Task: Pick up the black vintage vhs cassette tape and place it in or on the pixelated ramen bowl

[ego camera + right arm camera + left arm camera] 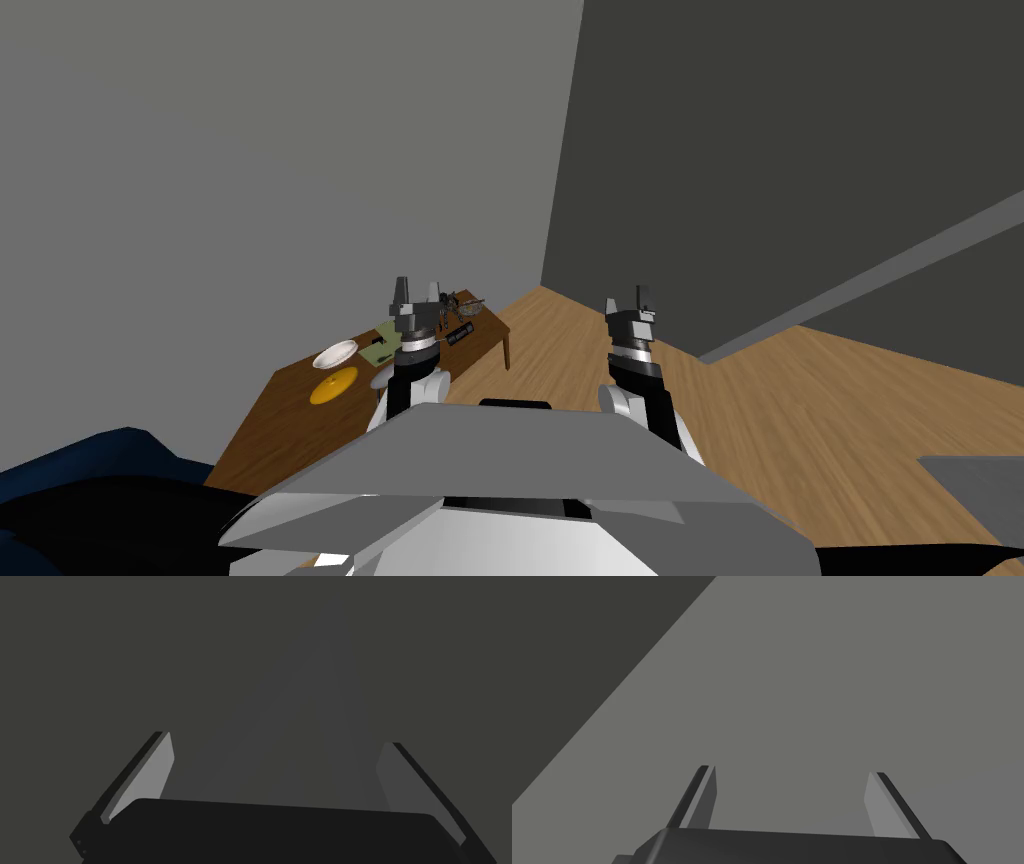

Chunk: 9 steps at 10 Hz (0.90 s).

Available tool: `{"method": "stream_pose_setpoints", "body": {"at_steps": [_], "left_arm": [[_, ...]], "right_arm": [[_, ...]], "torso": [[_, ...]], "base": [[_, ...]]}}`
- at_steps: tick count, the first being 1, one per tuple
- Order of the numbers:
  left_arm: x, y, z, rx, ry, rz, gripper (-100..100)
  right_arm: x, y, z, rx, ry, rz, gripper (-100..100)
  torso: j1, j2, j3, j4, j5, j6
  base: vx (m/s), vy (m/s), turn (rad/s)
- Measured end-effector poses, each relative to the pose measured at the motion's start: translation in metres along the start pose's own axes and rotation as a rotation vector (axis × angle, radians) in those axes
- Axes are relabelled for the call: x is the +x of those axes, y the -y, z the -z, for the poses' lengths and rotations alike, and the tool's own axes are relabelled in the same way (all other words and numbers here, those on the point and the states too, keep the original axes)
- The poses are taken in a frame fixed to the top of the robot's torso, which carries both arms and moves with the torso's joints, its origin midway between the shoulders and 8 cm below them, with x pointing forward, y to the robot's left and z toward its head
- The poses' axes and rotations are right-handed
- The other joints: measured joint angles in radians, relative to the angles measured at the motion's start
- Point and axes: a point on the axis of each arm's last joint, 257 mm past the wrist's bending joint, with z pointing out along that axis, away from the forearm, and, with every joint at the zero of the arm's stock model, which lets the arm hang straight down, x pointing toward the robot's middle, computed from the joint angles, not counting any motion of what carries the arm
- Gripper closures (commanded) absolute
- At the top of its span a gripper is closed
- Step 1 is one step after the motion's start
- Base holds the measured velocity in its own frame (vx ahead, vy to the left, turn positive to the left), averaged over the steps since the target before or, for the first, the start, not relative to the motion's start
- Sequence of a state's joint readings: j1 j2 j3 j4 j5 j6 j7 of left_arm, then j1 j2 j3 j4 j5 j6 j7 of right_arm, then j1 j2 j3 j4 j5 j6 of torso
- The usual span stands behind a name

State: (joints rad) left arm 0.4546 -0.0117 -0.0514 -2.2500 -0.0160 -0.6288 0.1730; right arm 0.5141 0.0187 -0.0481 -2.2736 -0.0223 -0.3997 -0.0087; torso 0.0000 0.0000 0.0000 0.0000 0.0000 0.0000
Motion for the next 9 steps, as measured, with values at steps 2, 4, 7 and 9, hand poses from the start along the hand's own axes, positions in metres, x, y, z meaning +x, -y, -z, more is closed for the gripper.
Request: {"method": "stream_pose_setpoints", "body": {"at_steps": [2,4,7,9], "left_arm": [[-0.003,-0.017,0.003,-0.049,-0.020,0.004,-100],[-0.008,-0.037,0.005,-0.113,-0.031,0.012,-100],[-0.023,-0.076,0.013,-0.236,-0.025,0.033,-100],[-0.030,-0.099,0.019,-0.300,-0.013,0.044,-100]], "right_arm": [[0.000,0.000,0.000,0.000,0.000,0.000,0],[0.000,0.000,0.000,0.000,0.000,0.000,0],[0.000,0.000,0.000,0.000,0.000,0.000,0],[0.000,0.000,0.000,0.000,0.000,0.000,0]], "torso": [[0.000,-0.001,0.000,0.000,0.000,0.000],[0.001,-0.001,-0.001,0.000,0.000,0.000],[0.001,-0.002,-0.001,0.000,0.000,0.000],[0.001,-0.001,-0.001,0.000,0.000,0.000]], "base": [[0.009,0.001,-0.040],[0.014,0.004,-0.052],[0.019,0.009,-0.054],[0.013,0.004,-0.034]]}}
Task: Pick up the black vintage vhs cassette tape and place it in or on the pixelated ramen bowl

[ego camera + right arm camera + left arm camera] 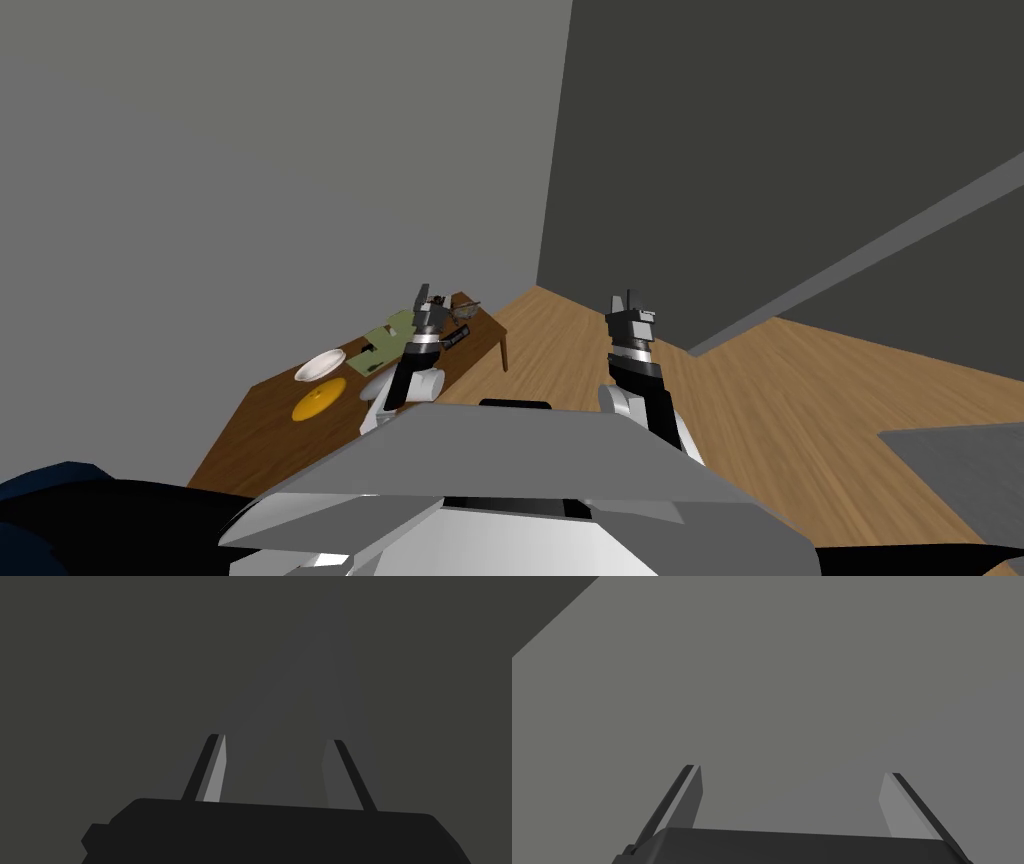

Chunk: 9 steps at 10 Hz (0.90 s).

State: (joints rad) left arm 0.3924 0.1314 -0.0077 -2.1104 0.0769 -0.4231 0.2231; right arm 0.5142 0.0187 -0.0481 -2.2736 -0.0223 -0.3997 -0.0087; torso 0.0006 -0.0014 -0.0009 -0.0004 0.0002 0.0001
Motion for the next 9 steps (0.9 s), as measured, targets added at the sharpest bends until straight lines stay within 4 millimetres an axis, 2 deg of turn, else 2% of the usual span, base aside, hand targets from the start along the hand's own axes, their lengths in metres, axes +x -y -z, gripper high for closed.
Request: {"method": "stream_pose_setpoints", "body": {"at_steps": [6,9], "left_arm": [[-0.027,-0.054,-0.002,-0.174,0.044,0.037,-100],[-0.042,-0.085,0.004,-0.269,0.076,0.058,-100]], "right_arm": [[0.000,0.000,0.000,0.000,0.000,0.000,0],[0.000,0.000,0.000,0.000,0.000,0.000,0]], "torso": [[0.000,0.000,0.000,0.000,0.000,0.000],[0.000,0.001,0.000,0.000,0.000,0.000]], "base": [[0.012,0.004,-0.045],[0.012,0.005,-0.053]]}}
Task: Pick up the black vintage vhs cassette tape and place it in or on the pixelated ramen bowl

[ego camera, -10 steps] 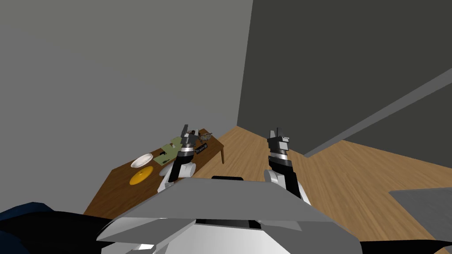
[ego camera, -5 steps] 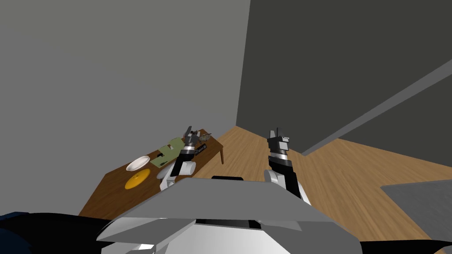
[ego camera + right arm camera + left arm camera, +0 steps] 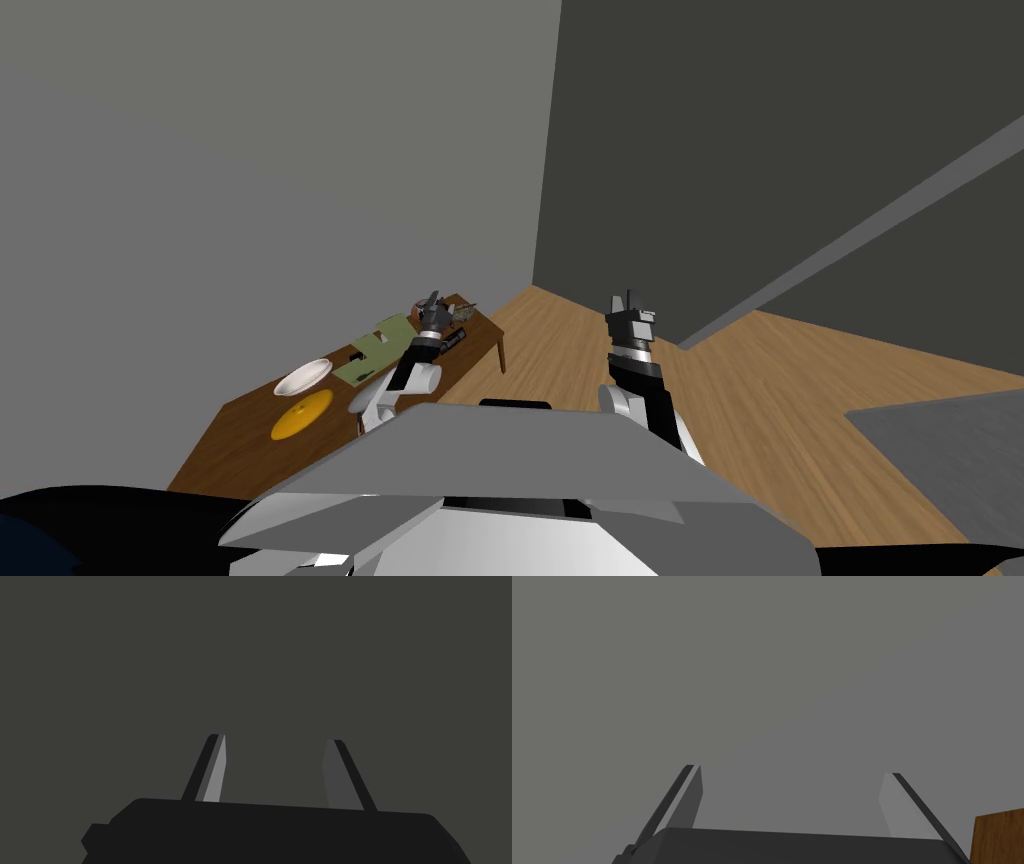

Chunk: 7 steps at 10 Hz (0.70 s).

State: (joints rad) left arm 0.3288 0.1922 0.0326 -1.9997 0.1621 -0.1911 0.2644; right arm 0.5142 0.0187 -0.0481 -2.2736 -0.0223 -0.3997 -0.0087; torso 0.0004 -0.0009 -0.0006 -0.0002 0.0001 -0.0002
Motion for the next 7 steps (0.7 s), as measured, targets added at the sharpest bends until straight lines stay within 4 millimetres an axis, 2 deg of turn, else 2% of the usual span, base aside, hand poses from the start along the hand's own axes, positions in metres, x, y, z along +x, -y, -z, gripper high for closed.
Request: {"method": "stream_pose_setpoints", "body": {"at_steps": [1,3,7], "left_arm": [[-0.011,-0.016,-0.002,-0.040,0.015,0.009,-100],[-0.021,-0.033,-0.005,-0.096,0.038,0.028,-100],[-0.055,-0.076,-0.006,-0.232,0.099,0.066,-100]], "right_arm": [[0.000,0.000,0.000,0.000,0.000,0.000,0],[0.000,0.000,0.000,0.000,0.000,0.000,0],[0.000,0.000,0.000,0.000,0.000,0.000,0]], "torso": [[0.000,0.000,0.000,0.000,0.000,0.000],[0.000,0.000,0.000,0.000,0.000,0.000],[0.000,-0.001,0.000,0.000,0.000,0.000]], "base": [[0.012,0.004,-0.042],[0.012,0.003,-0.053],[0.014,0.005,-0.053]]}}
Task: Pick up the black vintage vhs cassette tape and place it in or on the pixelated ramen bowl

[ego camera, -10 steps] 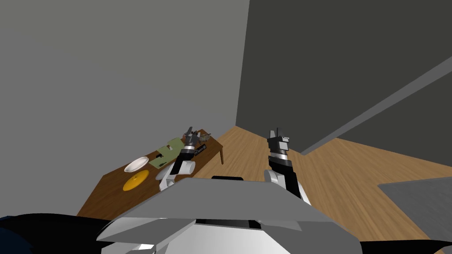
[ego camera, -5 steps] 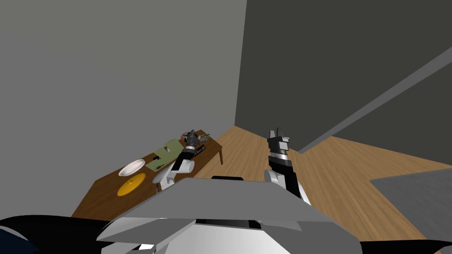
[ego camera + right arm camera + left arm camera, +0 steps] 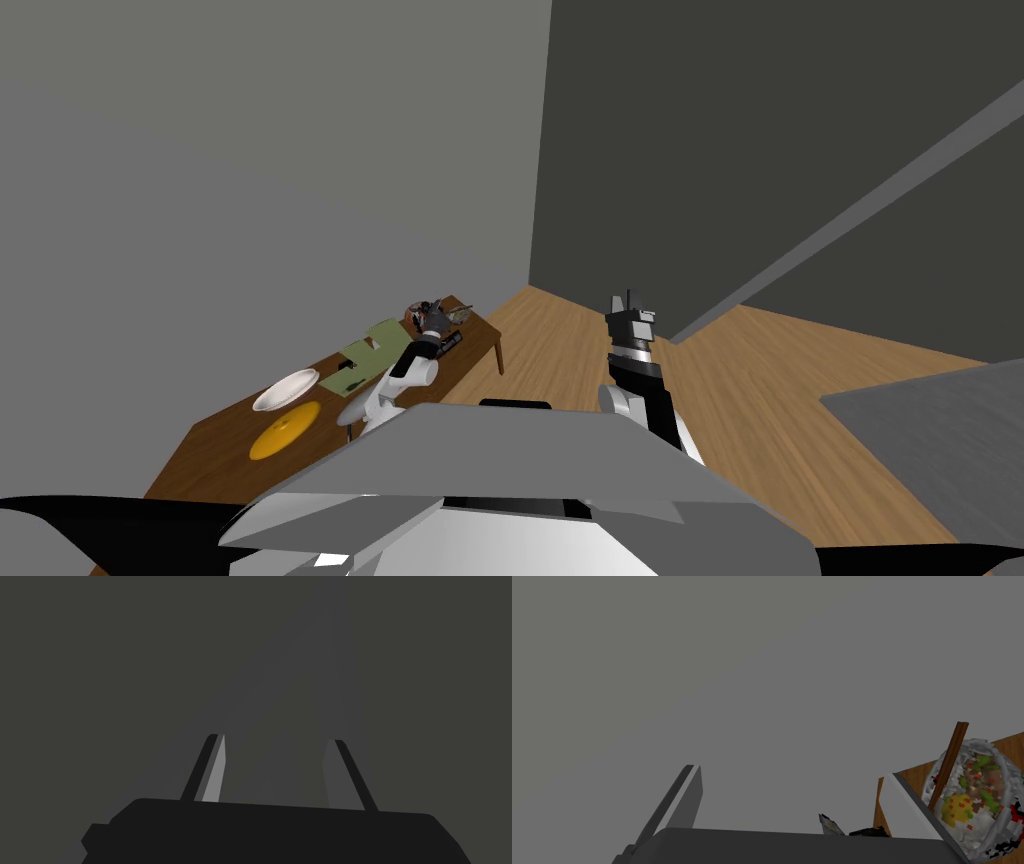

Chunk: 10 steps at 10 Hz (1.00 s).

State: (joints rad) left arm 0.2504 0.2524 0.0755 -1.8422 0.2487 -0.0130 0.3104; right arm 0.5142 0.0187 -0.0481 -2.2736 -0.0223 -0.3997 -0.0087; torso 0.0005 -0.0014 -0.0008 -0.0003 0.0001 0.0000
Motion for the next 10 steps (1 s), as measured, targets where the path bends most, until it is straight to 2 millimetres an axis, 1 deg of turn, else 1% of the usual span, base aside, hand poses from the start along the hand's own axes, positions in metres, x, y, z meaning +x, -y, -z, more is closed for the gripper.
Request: {"method": "stream_pose_setpoints", "body": {"at_steps": [5,6,7,8,9,10], "left_arm": [[-0.040,-0.048,-0.004,-0.168,0.085,0.051,-100],[-0.044,-0.052,-0.002,-0.189,0.094,0.054,-100],[-0.054,-0.062,-0.001,-0.222,0.113,0.066,-100],[-0.060,-0.069,0.000,-0.250,0.129,0.075,-100],[-0.070,-0.073,-0.002,-0.280,0.149,0.090,-100],[-0.077,-0.085,0.001,-0.316,0.168,0.101,-100]], "right_arm": [[0.000,0.000,0.000,0.000,0.000,0.000,0],[0.000,0.000,0.000,0.000,0.000,0.000,0],[0.000,0.000,0.000,0.000,0.000,0.000,0],[0.000,0.000,0.000,0.000,0.000,0.000,0],[0.000,0.000,0.000,0.000,0.000,0.000,0],[0.000,0.000,0.000,0.000,0.000,0.000,0]], "torso": [[0.000,0.000,0.000,0.000,0.000,0.000],[0.000,0.001,0.001,0.000,0.000,-0.001],[0.000,0.001,0.000,0.000,0.000,0.000],[0.000,0.001,0.000,0.000,0.000,0.000],[0.000,0.000,0.000,0.000,0.000,0.000],[0.000,0.000,0.000,0.000,0.000,0.000]], "base": [[0.011,0.004,-0.046],[0.009,0.001,-0.072],[0.010,0.003,-0.047],[0.013,0.001,-0.083],[0.013,0.004,-0.036],[0.012,0.003,-0.063]]}}
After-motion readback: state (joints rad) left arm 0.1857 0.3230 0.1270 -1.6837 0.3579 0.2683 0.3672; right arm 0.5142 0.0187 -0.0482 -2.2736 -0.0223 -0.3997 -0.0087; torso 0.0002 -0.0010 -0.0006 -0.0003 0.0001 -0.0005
